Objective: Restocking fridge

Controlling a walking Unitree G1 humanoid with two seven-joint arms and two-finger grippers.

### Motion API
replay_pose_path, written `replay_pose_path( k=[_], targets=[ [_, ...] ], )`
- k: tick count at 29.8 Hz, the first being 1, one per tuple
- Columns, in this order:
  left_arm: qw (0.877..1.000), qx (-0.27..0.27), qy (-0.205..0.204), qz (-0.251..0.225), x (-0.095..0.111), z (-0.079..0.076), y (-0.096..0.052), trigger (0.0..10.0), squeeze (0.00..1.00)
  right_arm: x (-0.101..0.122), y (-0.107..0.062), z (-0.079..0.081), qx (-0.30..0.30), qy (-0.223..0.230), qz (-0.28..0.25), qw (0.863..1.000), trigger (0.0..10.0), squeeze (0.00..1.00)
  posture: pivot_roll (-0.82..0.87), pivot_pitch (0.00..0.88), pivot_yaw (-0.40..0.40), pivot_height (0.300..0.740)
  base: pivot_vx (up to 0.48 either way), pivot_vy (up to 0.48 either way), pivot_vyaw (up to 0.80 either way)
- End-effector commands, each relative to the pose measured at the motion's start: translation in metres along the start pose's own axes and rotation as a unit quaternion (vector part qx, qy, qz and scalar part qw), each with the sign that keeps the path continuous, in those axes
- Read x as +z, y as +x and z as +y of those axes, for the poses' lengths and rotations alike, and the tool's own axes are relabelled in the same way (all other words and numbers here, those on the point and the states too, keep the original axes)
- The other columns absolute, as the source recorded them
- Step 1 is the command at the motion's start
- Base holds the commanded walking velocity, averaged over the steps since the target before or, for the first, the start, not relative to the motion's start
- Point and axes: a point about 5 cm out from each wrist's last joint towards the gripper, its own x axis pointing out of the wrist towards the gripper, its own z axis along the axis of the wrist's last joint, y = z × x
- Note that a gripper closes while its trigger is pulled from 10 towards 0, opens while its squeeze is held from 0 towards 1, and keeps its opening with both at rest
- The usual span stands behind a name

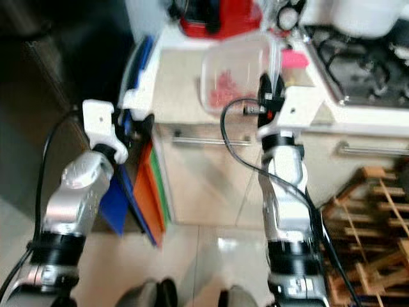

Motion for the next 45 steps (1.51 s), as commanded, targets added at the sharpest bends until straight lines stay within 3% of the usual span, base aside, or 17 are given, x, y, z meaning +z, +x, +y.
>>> replay_pose_path(
  k=[1,3,7,16,45],
  targets=[
    [1.000,-0.005,0.006,-0.006,0.004,-0.003,0.003,10.0,0.00,0.001,0.000,0.004,0.009,-0.007,-0.004,1.000,0.0,0.00,-0.05,0.058,0.039,0.740,-0.274,0.000,0.00],
    [1.000,-0.006,0.006,-0.009,0.004,-0.004,0.004,10.0,0.00,0.012,0.004,0.006,0.011,-0.037,-0.040,0.998,0.0,0.00,-0.05,0.060,0.040,0.740,-0.272,0.000,0.00],
    [1.000,-0.007,0.007,-0.009,0.003,-0.006,0.004,10.0,0.00,0.028,0.011,0.009,0.011,-0.055,-0.077,0.995,0.0,0.00,-0.05,0.061,0.037,0.740,-0.030,0.000,0.00],
    [1.000,-0.012,-0.001,-0.010,0.001,-0.009,0.004,10.0,0.00,0.036,0.016,0.007,0.007,-0.071,-0.099,0.992,0.0,0.00,-0.05,0.064,0.029,0.740,-0.226,0.000,0.00],
    [1.000,-0.021,-0.008,-0.009,-0.002,-0.010,0.004,10.0,0.00,0.003,0.004,0.003,0.010,-0.063,-0.024,0.998,0.0,0.00,-0.06,0.058,0.029,0.740,-0.302,0.000,0.00]
  ],
)
